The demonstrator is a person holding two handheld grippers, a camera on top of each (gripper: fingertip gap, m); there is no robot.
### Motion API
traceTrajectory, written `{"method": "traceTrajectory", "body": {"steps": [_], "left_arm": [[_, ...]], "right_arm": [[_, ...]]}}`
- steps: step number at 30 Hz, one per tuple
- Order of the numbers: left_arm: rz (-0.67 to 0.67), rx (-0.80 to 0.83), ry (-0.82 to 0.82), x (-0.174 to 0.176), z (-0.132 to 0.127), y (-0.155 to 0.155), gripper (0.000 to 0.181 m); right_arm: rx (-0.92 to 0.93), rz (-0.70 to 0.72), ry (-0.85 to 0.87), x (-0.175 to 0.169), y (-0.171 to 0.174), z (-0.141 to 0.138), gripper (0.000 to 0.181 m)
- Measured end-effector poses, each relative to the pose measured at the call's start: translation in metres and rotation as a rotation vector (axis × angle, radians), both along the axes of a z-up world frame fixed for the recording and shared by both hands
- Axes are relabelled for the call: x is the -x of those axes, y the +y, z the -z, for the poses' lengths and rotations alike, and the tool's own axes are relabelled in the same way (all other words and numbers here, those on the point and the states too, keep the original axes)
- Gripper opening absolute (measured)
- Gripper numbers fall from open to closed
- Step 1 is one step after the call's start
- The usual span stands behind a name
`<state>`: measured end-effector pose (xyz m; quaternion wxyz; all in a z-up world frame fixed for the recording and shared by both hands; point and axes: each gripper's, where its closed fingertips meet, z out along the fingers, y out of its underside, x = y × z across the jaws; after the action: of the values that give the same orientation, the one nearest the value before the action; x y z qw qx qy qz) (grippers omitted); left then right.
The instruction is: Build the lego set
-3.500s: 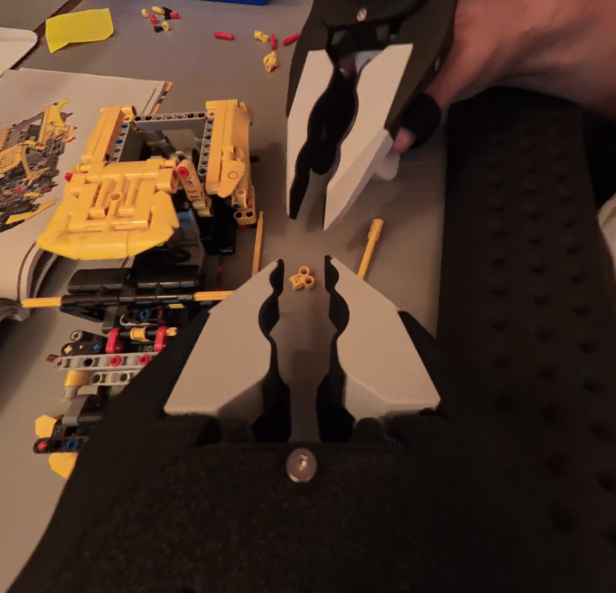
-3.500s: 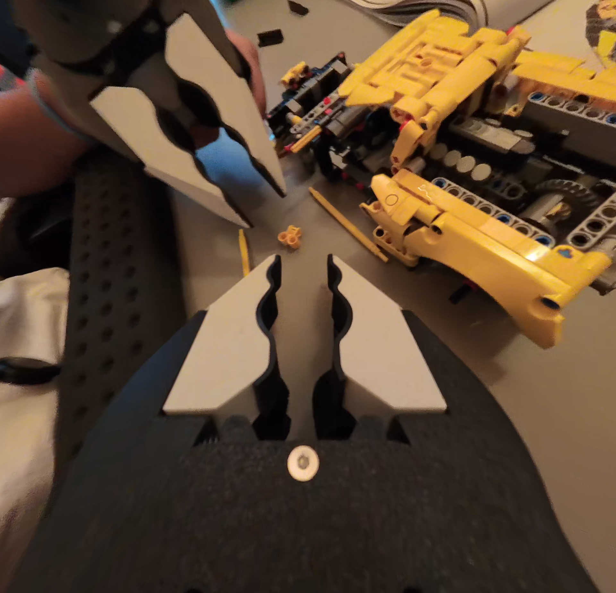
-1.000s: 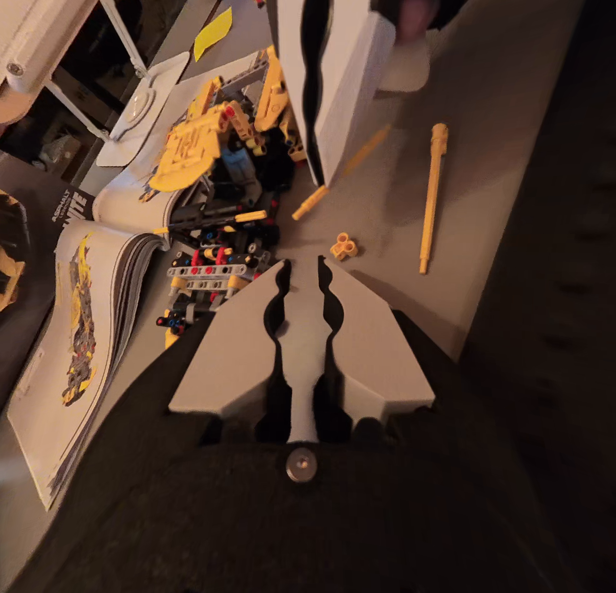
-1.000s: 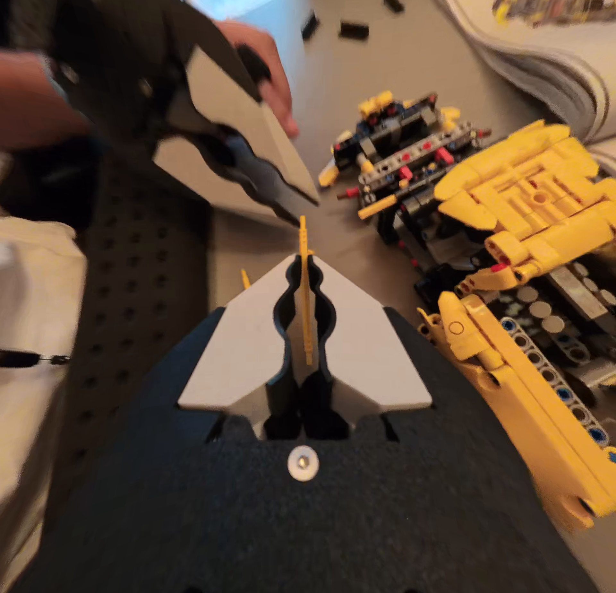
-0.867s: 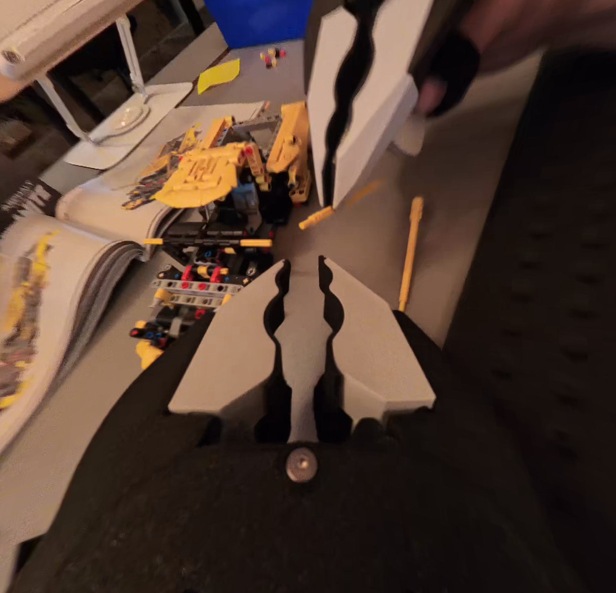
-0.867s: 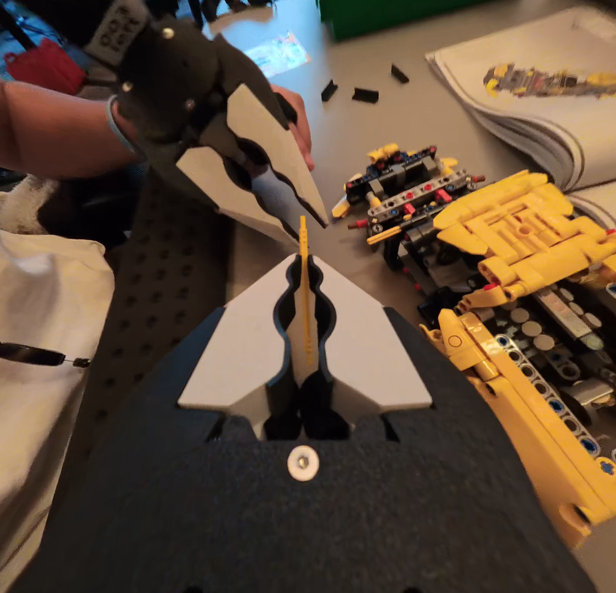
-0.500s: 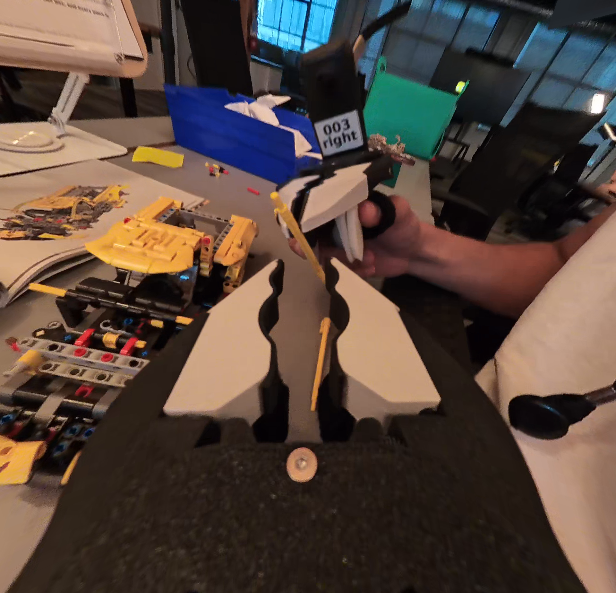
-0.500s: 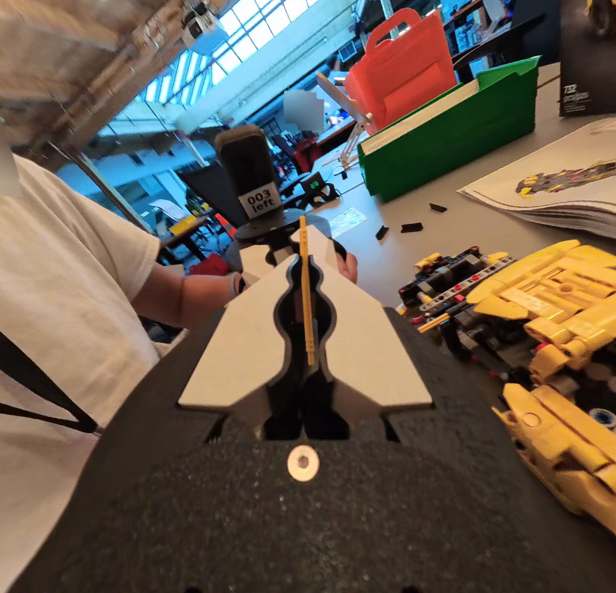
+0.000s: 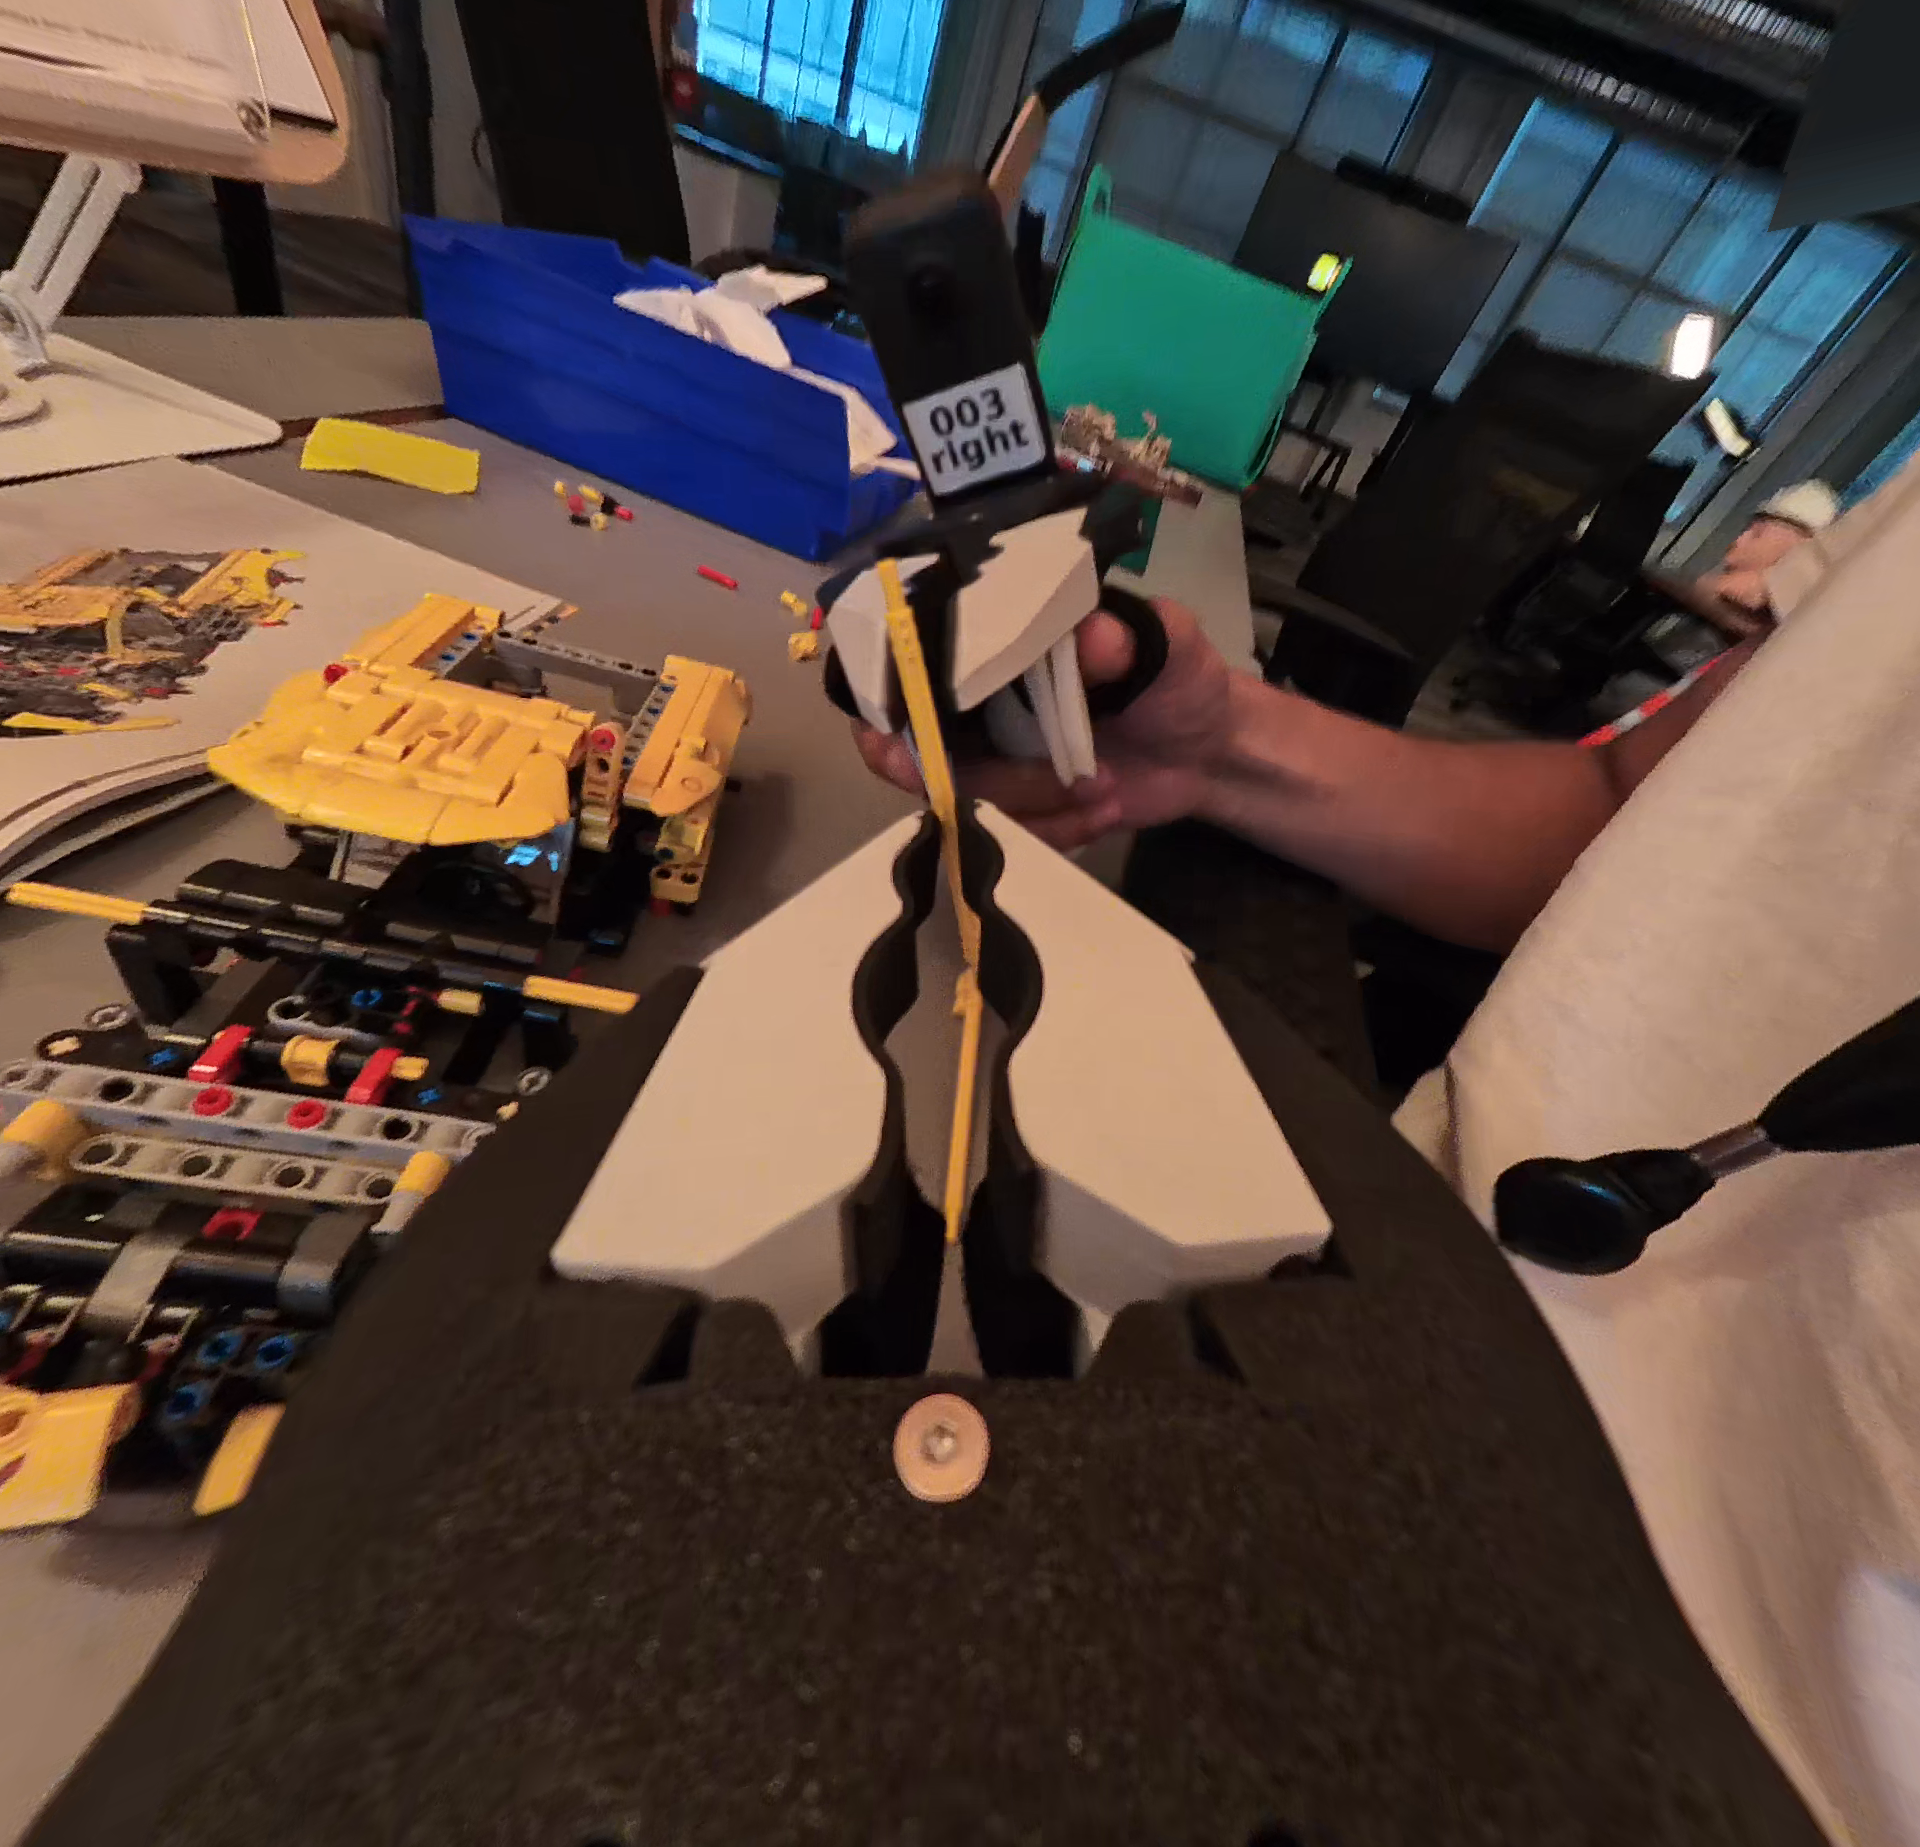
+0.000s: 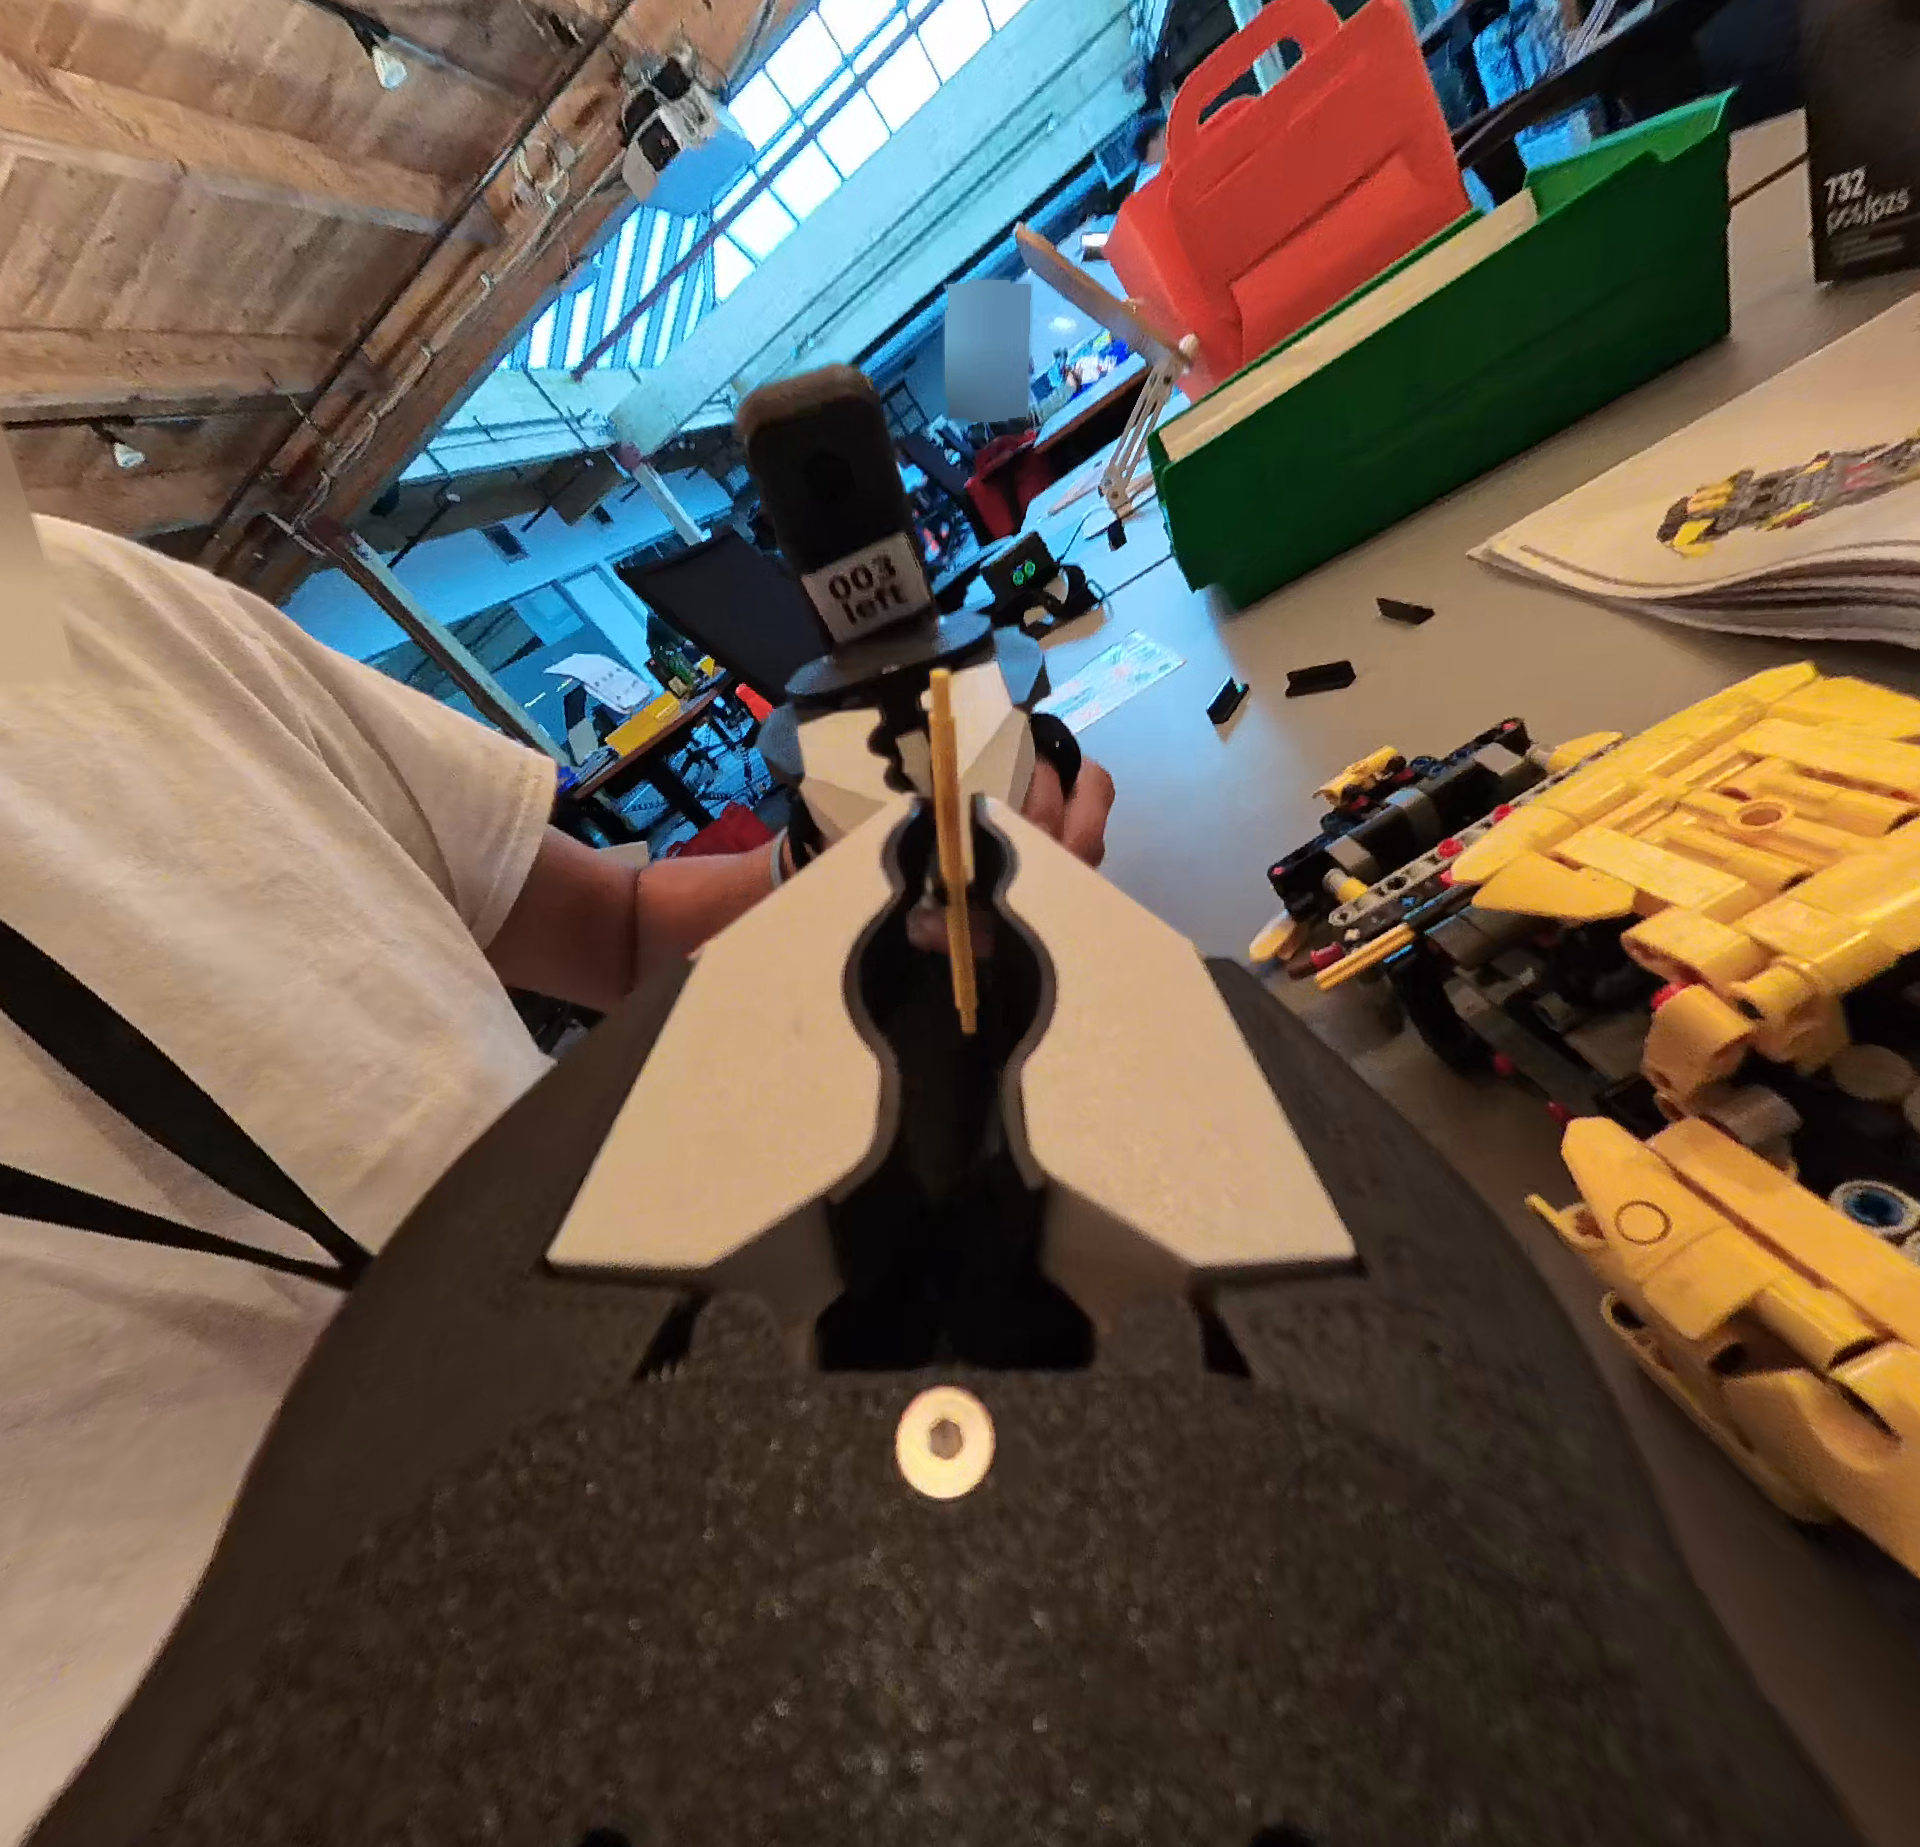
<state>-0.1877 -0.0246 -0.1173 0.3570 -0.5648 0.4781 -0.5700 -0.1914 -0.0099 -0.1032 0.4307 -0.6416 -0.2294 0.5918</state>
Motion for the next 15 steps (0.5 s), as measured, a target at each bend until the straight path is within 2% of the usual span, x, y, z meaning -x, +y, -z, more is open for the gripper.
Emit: {"method": "traceTrajectory", "body": {"steps": [2,4,5,7,10,12,13,15], "left_arm": [[-0.010,-0.064,0.059,0.000,0.007,0.001,0.003],[-0.016,-0.155,0.141,0.000,0.017,0.001,0.003],[-0.016,-0.194,0.175,-0.001,0.021,0.000,0.003],[-0.018,-0.234,0.202,-0.002,0.022,-0.002,0.003],[-0.094,-0.267,0.229,-0.001,0.022,0.008,0.003],[-0.242,-0.303,0.192,0.004,0.005,0.026,0.004],[-0.281,-0.325,0.137,0.006,-0.009,0.025,0.004],[-0.239,-0.261,0.011,-0.002,-0.028,-0.001,0.004]], "right_arm": [[0.026,0.004,-0.011,-0.001,0.003,0.003,0.018],[0.020,0.007,-0.019,-0.001,0.004,0.002,0.019],[0.016,0.006,-0.029,-0.001,0.004,0.003,0.018],[0.018,-0.005,-0.096,0.000,0.004,0.012,0.003],[0.045,0.040,-0.108,-0.006,0.011,0.016,0.003],[0.075,0.121,-0.062,-0.016,0.023,0.014,0.003],[0.097,0.164,-0.022,-0.022,0.029,0.011,0.003],[0.118,0.224,0.065,-0.029,0.039,0.001,0.003]]}}
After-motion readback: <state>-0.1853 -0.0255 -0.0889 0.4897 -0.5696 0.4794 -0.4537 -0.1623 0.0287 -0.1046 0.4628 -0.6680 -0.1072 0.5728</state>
